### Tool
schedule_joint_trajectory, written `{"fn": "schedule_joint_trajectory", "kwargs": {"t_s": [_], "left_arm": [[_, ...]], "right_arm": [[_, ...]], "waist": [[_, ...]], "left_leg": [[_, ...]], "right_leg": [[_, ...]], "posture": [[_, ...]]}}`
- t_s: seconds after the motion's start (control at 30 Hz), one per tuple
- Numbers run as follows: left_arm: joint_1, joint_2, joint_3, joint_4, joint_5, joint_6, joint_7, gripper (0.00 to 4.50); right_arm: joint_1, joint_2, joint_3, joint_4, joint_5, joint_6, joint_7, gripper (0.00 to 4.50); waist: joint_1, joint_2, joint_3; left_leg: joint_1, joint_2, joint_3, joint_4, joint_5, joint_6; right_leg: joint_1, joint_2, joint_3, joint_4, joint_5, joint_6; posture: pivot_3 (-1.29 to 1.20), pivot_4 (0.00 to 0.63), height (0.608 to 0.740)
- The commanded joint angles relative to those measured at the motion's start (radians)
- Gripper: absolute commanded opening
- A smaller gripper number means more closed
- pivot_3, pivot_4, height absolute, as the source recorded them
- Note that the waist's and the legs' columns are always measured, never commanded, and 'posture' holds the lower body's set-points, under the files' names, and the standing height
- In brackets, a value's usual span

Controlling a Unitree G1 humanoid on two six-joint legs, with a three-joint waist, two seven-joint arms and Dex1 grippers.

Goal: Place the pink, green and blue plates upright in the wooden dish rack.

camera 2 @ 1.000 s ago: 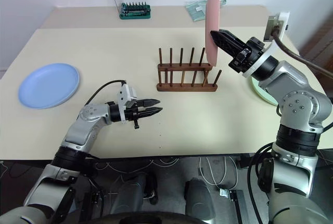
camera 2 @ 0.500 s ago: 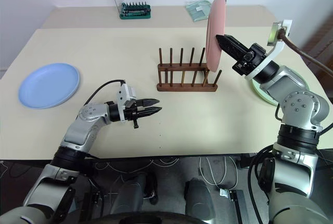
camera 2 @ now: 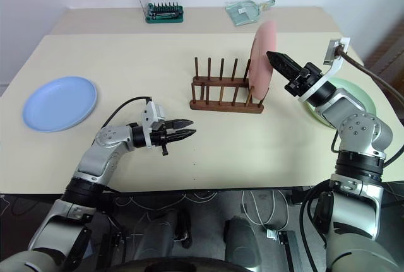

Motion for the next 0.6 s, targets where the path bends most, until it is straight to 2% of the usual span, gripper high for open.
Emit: {"fn": "schedule_joint_trajectory", "kwargs": {"t_s": [0.03, 0.07, 0.2, 0.3, 0.47, 0.6], "left_arm": [[0.007, 0.004, 0.015, -0.035, -0.013, -0.003, 0.001, 1.34], [0.006, 0.004, 0.015, -0.036, -0.014, -0.002, 0.0, 1.34], [0.005, 0.006, 0.015, -0.04, -0.015, 0.001, 0.002, 1.34], [0.008, 0.009, 0.017, -0.047, -0.016, 0.004, 0.003, 1.34], [0.016, 0.019, 0.019, -0.059, -0.021, 0.013, -0.001, 1.34], [0.001, 0.019, 0.012, -0.043, -0.018, 0.013, -0.015, 1.34]], "right_arm": [[-0.011, -0.009, -0.029, -0.01, -0.029, -0.061, -0.009, 3.4], [-0.015, -0.014, -0.027, -0.009, -0.055, -0.092, -0.017, 3.82], [-0.014, -0.045, -0.033, -0.052, -0.11, -0.158, -0.033, 3.82], [0.031, -0.111, -0.05, -0.121, -0.183, -0.212, -0.059, 3.82], [0.201, -0.267, -0.078, -0.158, -0.359, -0.289, -0.11, 3.82], [0.352, -0.353, 0.015, -0.176, -0.505, -0.336, -0.061, 3.82]], "waist": [[0.0, 0.0, 0.0], [0.0, 0.0, 0.0], [0.0, 0.0, 0.0], [0.006, 0.0, 0.0], [0.005, 0.0, 0.0], [-0.005, 0.001, 0.0]], "left_leg": [[0.0, 0.0, 0.0, 0.0, 0.0, 0.0], [0.0, 0.0, 0.0, 0.0, 0.0, 0.0], [0.0, 0.0, 0.0, 0.0, 0.0, 0.0], [0.0, 0.0, 0.0, 0.0, 0.0, 0.0], [0.0, -0.001, 0.0, 0.0, 0.0, 0.0], [0.002, 0.0, 0.0, -0.001, 0.0, -0.001]], "right_leg": [[0.0, 0.0, 0.0, 0.0, 0.0, 0.0], [0.0, 0.0, 0.0, 0.0, 0.0, 0.0], [0.0, 0.0, 0.0, 0.0, 0.0, 0.0], [0.0, 0.0, 0.0, 0.0, 0.0, 0.0], [0.001, -0.001, 0.0, -0.002, 0.0, 0.0], [0.002, 0.0, 0.0, -0.001, 0.0, 0.0]], "posture": [[0.0, 0.15, 0.732], [0.0, 0.15, 0.732], [0.0, 0.15, 0.732], [0.0, 0.15, 0.732], [0.0, 0.15, 0.732], [0.0, 0.15, 0.732]]}}
